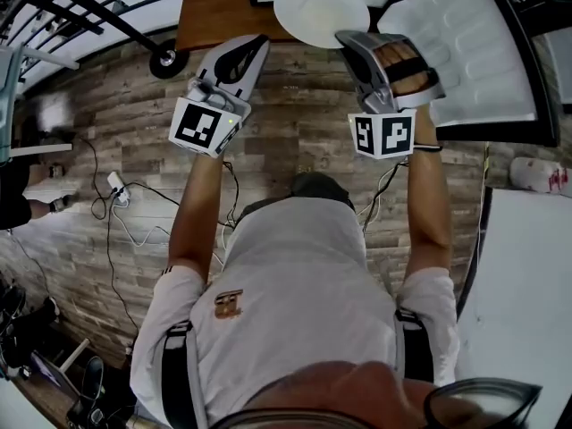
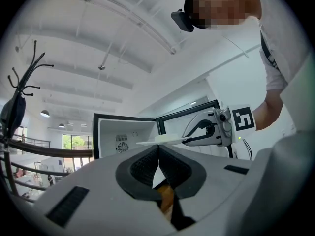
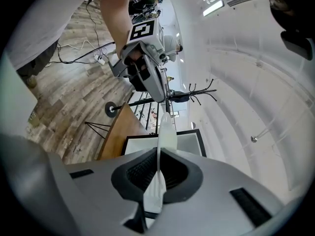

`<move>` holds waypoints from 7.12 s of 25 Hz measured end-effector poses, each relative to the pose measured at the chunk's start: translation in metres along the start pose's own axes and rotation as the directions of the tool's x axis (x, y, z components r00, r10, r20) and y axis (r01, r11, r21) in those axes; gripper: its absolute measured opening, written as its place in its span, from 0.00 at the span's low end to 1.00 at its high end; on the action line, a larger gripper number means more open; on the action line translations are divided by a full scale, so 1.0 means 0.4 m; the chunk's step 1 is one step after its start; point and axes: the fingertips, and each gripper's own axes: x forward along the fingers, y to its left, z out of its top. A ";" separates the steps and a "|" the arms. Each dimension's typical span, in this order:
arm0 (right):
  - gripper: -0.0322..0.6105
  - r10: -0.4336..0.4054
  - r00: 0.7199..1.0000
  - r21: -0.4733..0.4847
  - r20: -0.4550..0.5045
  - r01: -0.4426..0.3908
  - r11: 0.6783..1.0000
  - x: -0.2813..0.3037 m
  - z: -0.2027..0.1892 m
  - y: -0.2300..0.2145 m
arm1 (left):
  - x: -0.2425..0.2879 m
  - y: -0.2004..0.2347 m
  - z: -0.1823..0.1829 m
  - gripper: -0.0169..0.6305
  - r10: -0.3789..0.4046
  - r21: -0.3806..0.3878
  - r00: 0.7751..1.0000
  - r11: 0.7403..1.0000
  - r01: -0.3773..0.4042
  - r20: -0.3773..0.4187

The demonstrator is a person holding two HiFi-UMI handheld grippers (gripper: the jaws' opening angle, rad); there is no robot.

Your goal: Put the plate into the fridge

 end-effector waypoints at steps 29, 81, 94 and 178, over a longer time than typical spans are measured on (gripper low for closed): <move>0.11 0.029 0.999 -0.006 -0.017 -0.029 1.000 0.303 -0.244 -0.108 | 0.326 0.182 -0.058 0.05 0.008 -0.012 1.000 1.000 -0.008 -0.001; 0.11 0.184 0.964 -0.005 -0.191 -0.189 0.982 0.706 -0.523 -0.106 | 0.613 0.382 -0.155 0.05 -0.068 -0.057 0.998 0.996 0.068 -0.002; 0.11 0.207 0.960 -0.023 -0.188 -0.215 0.976 0.752 -0.544 -0.106 | 0.613 0.405 -0.174 0.05 -0.050 -0.072 0.999 0.996 0.048 -0.015; 0.42 0.224 0.969 0.686 -0.107 -0.092 0.722 0.713 -0.564 -0.074 | 0.615 0.359 -0.236 0.06 -0.096 -0.115 0.994 0.989 0.089 -0.059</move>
